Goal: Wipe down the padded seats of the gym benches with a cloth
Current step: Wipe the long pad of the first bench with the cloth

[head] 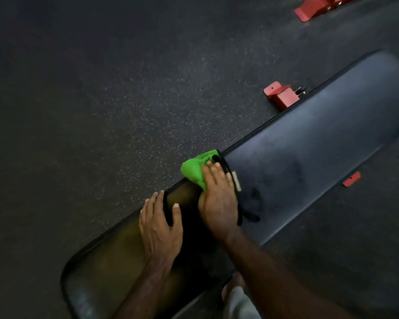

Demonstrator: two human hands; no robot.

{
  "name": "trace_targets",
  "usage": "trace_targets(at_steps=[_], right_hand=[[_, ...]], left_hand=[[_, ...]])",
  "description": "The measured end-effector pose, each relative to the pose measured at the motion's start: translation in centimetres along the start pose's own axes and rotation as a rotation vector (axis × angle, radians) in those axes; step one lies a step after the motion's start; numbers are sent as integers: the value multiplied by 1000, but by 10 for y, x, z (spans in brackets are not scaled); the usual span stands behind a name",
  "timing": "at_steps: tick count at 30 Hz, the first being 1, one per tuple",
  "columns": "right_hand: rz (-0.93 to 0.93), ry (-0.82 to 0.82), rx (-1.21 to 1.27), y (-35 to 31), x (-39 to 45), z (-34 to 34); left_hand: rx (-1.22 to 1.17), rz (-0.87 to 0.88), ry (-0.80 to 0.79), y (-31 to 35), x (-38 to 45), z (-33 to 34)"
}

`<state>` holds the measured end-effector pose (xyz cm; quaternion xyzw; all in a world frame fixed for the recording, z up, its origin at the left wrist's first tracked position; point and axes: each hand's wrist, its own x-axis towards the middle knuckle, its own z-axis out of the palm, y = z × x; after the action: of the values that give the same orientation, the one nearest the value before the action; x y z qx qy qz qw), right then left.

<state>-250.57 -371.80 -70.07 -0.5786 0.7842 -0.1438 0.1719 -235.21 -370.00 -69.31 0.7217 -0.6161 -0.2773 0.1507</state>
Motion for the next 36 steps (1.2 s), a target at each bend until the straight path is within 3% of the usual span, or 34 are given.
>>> trace_targets(at_steps=[5, 6, 10, 12, 16, 18, 21, 22, 23, 25, 27, 28, 32, 34, 36], right_hand=[[-519, -146, -80, 51, 13, -20], [-475, -121, -79, 69, 31, -29], [38, 29, -2, 106, 81, -63], [-34, -22, 9, 104, 74, -62], [-529, -164, -85, 157, 80, -79], [-403, -97, -89, 189, 109, -95], [41, 40, 5, 204, 126, -117], [60, 38, 16, 196, 119, -112], [7, 7, 23, 195, 109, -110], [-294, -105, -10, 204, 85, -109], [-483, -141, -72, 242, 96, -120], [-440, -104, -96, 262, 107, -126], [143, 79, 50, 283, 129, -147], [98, 22, 61, 269, 110, -141], [-204, -123, 35, 264, 88, -139]], left_hand=[[-39, -34, 68, 64, 14, 36], [-27, -18, 67, 73, 18, 41], [19, 54, -1, 107, 32, 63], [32, 77, -12, 126, 40, 75], [20, 68, -14, 167, 50, 102], [46, 113, -28, 181, 48, 112], [75, 113, -44, 204, 50, 128], [81, 96, -33, 206, 52, 131], [85, 93, -31, 217, 54, 138], [86, 104, -18, 231, 54, 149], [145, 122, 1, 237, 51, 161], [195, 129, 12, 238, 50, 165], [340, 106, 59, 236, 47, 175], [374, 113, 80, 239, 48, 179], [384, 122, 81, 238, 48, 181]])
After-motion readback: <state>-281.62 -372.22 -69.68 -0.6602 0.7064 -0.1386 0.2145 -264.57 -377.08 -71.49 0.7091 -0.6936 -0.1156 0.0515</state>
